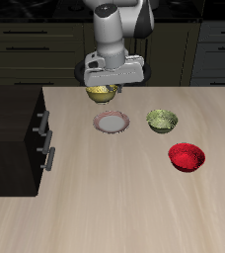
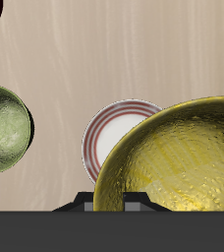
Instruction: Place the yellow bowl on the plate
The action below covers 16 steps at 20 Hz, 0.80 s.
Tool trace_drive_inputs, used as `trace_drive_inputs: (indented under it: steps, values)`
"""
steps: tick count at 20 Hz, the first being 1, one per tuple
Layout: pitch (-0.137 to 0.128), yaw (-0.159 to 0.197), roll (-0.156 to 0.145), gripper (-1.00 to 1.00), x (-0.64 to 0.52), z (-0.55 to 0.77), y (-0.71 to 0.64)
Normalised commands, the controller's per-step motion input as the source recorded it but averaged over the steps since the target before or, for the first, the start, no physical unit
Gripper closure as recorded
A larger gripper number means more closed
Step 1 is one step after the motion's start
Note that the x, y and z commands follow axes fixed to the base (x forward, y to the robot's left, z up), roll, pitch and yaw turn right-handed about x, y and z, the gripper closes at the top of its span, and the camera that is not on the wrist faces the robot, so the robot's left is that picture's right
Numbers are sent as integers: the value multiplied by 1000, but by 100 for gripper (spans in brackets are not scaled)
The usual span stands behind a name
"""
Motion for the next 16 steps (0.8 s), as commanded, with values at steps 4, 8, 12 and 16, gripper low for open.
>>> trace_drive_inputs:
  steps: [4,8,12,16]
  values:
    - [14,24,-7,100,-44,-151,-7]
    - [4,7,-12,100,-5,-42,-50]
    - [12,-5,16,100,-22,-64,57]
    - [7,-5,33,100,-42,-68,113]
